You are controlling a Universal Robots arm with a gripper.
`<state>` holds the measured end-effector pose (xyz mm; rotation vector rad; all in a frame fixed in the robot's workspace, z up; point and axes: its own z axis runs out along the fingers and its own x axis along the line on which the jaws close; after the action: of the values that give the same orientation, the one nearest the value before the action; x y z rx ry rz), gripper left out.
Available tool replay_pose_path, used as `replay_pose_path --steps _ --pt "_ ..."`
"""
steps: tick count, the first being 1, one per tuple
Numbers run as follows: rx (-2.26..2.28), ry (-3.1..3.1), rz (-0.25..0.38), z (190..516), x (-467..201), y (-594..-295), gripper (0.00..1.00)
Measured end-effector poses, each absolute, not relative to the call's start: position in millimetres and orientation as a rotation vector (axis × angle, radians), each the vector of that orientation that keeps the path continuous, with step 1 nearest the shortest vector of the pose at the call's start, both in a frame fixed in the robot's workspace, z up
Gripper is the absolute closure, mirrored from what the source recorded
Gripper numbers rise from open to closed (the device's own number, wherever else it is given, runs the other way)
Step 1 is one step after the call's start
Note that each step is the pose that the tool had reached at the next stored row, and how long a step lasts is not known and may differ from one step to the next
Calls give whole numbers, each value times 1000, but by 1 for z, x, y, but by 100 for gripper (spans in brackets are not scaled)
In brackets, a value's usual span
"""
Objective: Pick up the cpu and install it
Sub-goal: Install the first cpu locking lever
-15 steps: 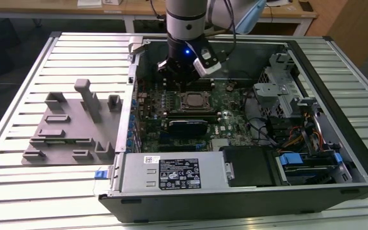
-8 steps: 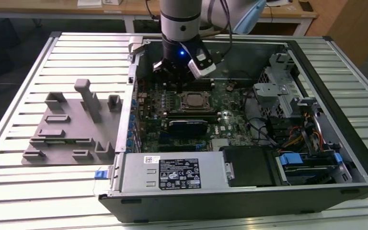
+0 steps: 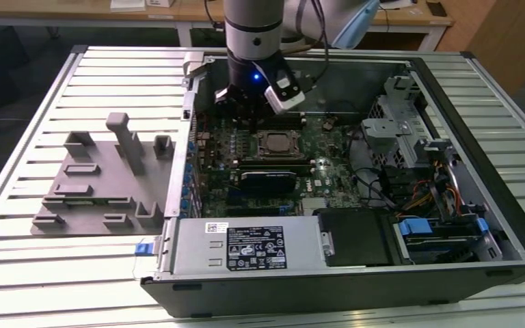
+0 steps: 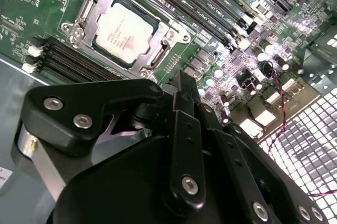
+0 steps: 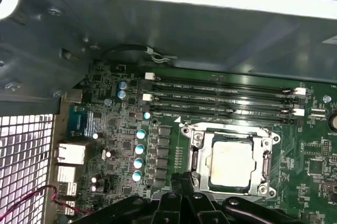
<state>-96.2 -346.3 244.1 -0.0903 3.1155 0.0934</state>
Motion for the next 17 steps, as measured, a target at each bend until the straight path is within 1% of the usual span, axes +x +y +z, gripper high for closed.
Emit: replay_pose_path --steps 3,6,7,17 --pt "-90 3115 110 244 -100 -347 89" --pt "-90 3113 141 244 -103 -348 89" --pt "-90 3112 160 244 -104 -349 89" --pt "-85 3093 439 244 -106 -350 89"
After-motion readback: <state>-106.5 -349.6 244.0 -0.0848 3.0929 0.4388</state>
